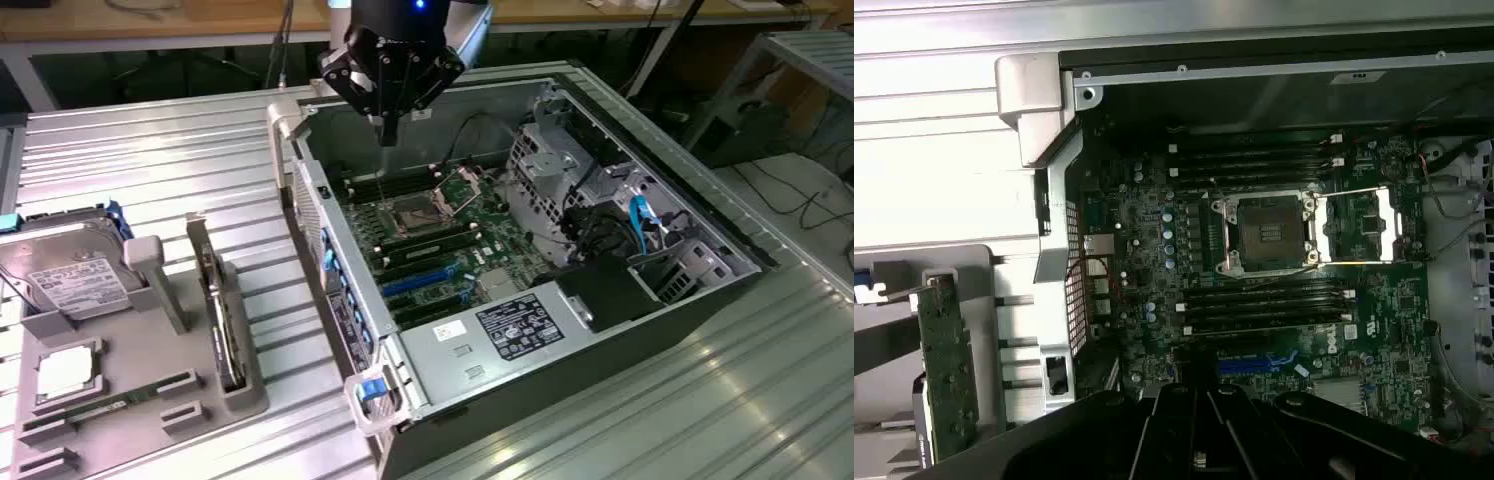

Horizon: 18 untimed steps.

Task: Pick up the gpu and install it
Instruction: 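Reach for the gpu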

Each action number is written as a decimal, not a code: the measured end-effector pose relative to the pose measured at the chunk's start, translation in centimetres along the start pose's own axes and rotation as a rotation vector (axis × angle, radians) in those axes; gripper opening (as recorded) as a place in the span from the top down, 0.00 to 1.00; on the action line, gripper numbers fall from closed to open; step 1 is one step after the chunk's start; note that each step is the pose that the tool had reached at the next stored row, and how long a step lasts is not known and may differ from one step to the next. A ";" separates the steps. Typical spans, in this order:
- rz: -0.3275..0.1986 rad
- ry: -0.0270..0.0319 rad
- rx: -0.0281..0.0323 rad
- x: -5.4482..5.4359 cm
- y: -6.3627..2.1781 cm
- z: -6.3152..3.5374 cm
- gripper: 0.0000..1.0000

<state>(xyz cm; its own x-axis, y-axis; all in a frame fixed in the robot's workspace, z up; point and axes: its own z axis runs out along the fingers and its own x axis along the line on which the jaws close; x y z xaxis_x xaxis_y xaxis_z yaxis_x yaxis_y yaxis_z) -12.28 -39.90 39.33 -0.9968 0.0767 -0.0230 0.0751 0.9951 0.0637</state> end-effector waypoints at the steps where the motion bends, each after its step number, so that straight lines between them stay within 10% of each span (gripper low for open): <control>1: 0.000 0.0000 0.0001 0.5 -0.04 -0.02 0.89; 18: 0.000 0.0000 0.0001 2.4 -0.28 -0.08 0.89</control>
<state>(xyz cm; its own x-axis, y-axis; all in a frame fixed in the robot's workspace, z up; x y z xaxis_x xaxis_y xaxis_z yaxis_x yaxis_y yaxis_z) -14.71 -39.99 39.33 -0.9968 0.0766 -0.0230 0.0750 0.9951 0.0637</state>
